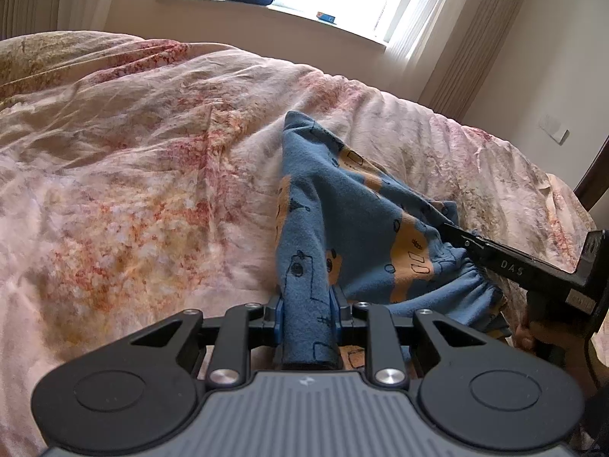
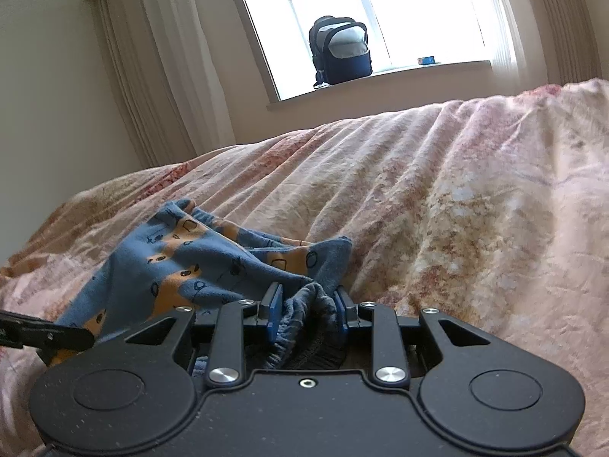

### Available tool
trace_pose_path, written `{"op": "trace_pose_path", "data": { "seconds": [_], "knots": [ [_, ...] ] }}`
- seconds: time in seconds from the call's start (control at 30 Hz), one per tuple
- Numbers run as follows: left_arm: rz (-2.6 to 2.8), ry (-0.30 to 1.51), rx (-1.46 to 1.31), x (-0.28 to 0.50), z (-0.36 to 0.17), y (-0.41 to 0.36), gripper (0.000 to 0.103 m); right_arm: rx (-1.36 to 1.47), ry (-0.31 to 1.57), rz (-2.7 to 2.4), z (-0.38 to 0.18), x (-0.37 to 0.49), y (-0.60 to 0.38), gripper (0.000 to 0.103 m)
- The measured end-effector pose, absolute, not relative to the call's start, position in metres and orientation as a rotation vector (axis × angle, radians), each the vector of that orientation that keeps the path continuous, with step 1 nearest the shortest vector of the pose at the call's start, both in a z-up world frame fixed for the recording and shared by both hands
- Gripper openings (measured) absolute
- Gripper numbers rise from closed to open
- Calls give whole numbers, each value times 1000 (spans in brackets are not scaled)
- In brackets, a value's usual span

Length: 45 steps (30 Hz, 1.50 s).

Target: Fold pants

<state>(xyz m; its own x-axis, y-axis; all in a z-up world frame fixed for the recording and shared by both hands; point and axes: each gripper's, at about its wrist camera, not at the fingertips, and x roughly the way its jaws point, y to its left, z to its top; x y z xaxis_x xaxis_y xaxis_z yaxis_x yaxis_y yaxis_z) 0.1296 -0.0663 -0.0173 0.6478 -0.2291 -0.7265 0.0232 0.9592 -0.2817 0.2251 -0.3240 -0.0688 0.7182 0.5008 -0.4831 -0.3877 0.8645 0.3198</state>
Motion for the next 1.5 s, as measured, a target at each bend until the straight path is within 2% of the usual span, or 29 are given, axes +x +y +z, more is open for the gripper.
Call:
{"op": "trace_pose_path", "data": {
  "seconds": [0.17, 0.4, 1.2, 1.5],
  "knots": [
    [-160, 871, -223, 134, -4, -70, 20, 133, 584, 452, -61, 219, -314, 27],
    [-205, 844, -220, 133, 15, -66, 19, 56, 549, 433, -29, 203, -305, 19],
    [-226, 719, -133, 137, 54, -64, 18, -69, 347, 493, 49, 203, -277, 14],
    [-178, 594, -70, 174, 59, -49, 18, -83, 288, 507, 59, 249, -258, 13]
  ]
}}
